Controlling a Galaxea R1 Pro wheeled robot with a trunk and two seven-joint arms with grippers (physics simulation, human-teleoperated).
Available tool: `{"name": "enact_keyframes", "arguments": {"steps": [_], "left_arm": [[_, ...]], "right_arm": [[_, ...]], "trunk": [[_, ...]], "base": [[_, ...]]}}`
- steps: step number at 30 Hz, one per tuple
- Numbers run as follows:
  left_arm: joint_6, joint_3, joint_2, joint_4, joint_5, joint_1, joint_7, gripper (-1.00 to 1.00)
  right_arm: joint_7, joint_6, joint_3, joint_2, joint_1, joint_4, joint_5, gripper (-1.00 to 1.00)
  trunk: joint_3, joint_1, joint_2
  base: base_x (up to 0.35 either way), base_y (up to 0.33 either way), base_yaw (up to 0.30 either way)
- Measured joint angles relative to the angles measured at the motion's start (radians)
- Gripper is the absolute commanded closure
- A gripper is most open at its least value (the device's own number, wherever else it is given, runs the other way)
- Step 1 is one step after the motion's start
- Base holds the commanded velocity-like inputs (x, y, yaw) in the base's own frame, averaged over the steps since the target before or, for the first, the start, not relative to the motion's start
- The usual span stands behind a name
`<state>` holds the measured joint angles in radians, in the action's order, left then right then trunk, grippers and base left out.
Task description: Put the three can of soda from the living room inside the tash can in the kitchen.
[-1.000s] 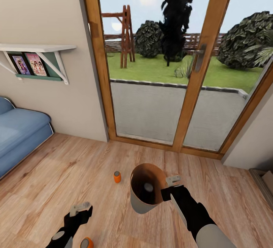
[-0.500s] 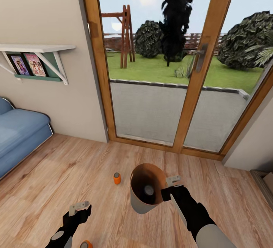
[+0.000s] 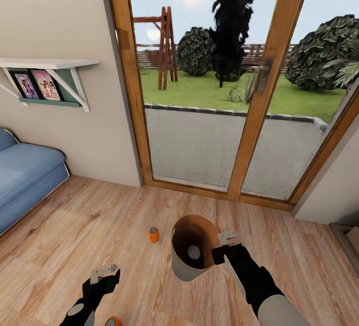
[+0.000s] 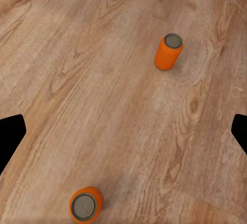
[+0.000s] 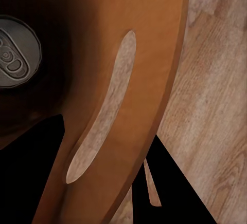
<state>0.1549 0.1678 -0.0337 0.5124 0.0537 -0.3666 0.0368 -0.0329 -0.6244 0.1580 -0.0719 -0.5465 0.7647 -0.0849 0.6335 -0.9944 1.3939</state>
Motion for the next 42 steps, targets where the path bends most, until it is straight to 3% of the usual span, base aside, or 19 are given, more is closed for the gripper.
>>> {"name": "enact_keyframes", "arguments": {"steps": [18, 38, 42], "left_arm": [[0.001, 0.000, 0.000, 0.001, 0.000, 0.000, 0.000, -1.00], [0.001, 0.001, 0.000, 0.000, 0.000, 0.000, 0.000, -1.00], [0.001, 0.001, 0.000, 0.000, 0.000, 0.000, 0.000, -1.00]], "right_arm": [[0.000, 0.001, 0.002, 0.000, 0.000, 0.000, 0.000, 1.00], [0.001, 0.001, 0.002, 0.000, 0.000, 0.000, -0.003, 1.00], [0.000, 0.001, 0.002, 0.000, 0.000, 0.000, 0.000, 1.00]], "trunk": [[0.000, 0.000, 0.000], [0.068, -0.077, 0.140], [0.074, -0.077, 0.140]], "base": [[0.000, 0.000, 0.000], [0.000, 0.000, 0.000], [0.000, 0.000, 0.000]]}}
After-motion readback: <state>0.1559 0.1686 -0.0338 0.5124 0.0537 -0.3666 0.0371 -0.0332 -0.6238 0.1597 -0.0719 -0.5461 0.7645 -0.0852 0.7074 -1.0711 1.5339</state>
